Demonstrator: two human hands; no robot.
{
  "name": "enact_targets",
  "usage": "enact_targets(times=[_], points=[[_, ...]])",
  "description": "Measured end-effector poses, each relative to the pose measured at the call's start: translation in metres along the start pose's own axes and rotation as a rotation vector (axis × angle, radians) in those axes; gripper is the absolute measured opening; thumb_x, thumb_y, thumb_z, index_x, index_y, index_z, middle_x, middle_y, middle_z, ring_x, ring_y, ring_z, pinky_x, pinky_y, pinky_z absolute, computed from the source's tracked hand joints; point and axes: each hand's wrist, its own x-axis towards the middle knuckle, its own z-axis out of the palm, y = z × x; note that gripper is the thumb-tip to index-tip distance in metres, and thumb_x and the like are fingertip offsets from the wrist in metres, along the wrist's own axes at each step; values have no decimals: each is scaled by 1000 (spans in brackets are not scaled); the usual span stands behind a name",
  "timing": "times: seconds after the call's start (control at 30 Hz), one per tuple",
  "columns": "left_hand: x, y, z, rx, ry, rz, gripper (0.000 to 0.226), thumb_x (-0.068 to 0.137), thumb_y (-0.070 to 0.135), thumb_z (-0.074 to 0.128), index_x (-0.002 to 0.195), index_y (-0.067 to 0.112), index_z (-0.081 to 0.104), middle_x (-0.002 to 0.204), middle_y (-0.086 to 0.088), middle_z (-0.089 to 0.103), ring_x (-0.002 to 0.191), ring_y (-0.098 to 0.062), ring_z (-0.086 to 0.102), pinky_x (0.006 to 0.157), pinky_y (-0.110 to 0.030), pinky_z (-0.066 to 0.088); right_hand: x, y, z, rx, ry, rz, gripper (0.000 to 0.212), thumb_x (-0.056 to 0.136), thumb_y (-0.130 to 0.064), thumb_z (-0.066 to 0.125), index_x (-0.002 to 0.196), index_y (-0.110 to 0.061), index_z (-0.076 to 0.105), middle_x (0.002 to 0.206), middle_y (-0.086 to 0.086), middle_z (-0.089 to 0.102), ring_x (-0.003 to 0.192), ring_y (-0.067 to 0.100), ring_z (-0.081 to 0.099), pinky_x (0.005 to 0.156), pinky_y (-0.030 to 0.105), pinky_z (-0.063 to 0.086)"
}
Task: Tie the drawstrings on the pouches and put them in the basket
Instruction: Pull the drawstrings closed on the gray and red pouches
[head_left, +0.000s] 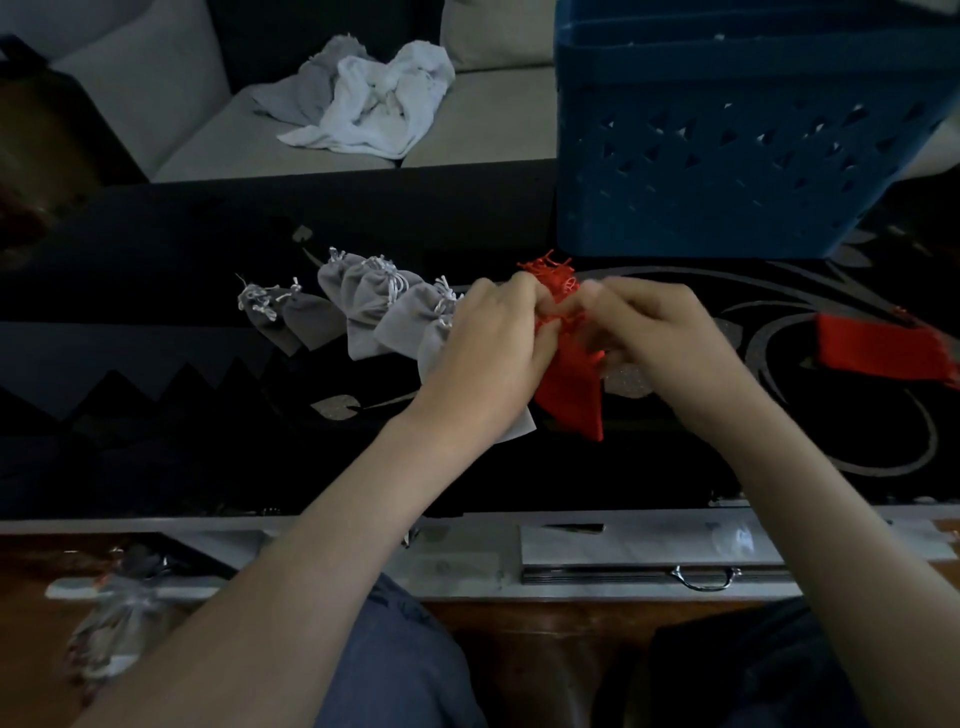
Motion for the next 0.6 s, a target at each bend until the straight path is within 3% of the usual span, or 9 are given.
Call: enact_targets(times=[0.07,0.23,0.37,0.43,0.5,0.6], points=[[-2,3,-1,-3,76,46,9,93,15,56,99,9,57,87,7,49,91,-11,43,80,-26,40,1,1,-3,143,-40,12,27,99,-17,44,89,-12,69,64,-2,60,59,5,57,57,19,48],[-7,5,1,-8,162,145,5,89,10,57,92,7,56,85,6,48,84,-6,39,75,-18,33,-2,4,-5,109,-180,-51,29,94,2,46,93,-19,67,74,-9,68,68,2,60,64,16,50],[-9,7,0,-25,140,142,4,90,10,57,93,7,56,84,7,47,80,-8,40,74,-18,32,-5,1,-6,92,-141,-101,26,92,6,49,92,-15,65,82,23,65,67,17,55,56,19,46],[-9,7,1,-62,119,112,4,92,11,56,96,8,57,83,13,46,83,-8,43,74,-18,34,-5,2,-5,67,-103,-122,22,92,3,51,89,-14,65,84,30,63,64,21,53,55,25,45],[-9,6,1,-104,102,75,4,94,13,55,97,11,57,81,17,45,85,-7,44,75,-17,35,-5,4,-4,39,-65,-137,17,93,-3,53,88,-13,65,81,22,66,65,22,57,58,33,47],[-7,6,2,-157,114,43,4,95,15,54,97,13,57,87,5,55,88,-10,48,77,-14,37,-3,9,-2,-9,-16,-138,16,94,-7,53,87,-16,65,73,3,68,65,9,60,63,27,49]])
